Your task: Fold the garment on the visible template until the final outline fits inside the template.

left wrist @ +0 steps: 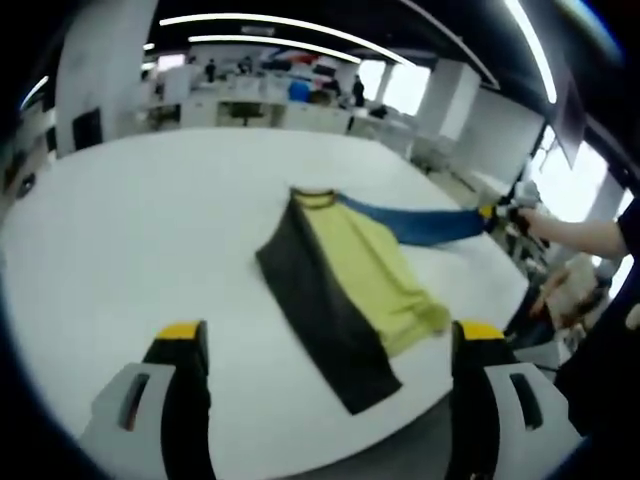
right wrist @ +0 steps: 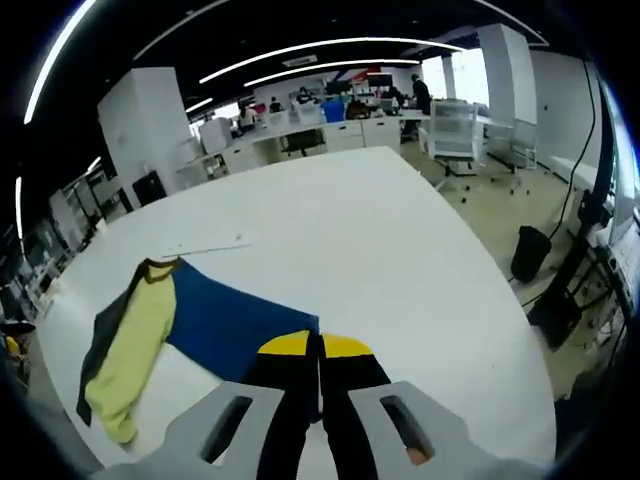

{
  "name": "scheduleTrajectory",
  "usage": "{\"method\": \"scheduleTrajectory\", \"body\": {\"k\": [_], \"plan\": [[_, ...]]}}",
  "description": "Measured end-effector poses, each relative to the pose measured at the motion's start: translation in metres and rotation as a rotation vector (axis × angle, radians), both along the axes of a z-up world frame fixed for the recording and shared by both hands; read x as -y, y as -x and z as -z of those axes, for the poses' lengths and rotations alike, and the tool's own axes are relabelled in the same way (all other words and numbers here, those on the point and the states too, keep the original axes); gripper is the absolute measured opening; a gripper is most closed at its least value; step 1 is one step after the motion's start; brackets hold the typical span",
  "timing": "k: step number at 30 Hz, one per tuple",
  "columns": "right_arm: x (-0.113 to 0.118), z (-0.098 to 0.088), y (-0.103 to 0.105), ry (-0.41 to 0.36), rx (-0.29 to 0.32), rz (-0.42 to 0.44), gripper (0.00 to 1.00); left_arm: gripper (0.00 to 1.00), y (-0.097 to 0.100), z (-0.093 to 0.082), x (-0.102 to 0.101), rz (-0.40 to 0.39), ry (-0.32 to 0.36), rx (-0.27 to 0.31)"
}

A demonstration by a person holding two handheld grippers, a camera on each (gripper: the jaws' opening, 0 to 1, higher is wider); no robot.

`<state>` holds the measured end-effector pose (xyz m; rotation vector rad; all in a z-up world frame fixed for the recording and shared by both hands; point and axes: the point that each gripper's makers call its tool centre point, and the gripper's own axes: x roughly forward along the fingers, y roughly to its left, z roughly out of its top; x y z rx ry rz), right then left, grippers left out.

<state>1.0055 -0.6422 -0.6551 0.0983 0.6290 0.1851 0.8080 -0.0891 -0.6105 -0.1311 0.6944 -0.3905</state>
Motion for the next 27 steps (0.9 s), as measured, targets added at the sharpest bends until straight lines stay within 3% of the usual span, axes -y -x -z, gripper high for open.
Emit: {"method": "scheduleTrajectory", "body": {"k": [9,18,27], "plan": [[0.022,0.021,-0.015,0.017,-0.041,0.024,0.02,0.97,-0.003,0.011,0.012,0.026,0.004,-0.027],[0.053,0.044,-0.038,0.07,-0.075,0.026,0.02,0.97,-0.009,0.016,0.004,0.013,-0.014,-0.047],[0.056,0.059,-0.04,0.092,-0.113,0.026,0.02,0.97,-0.01,0.03,0.007,0.023,-0.034,-0.088]]}}
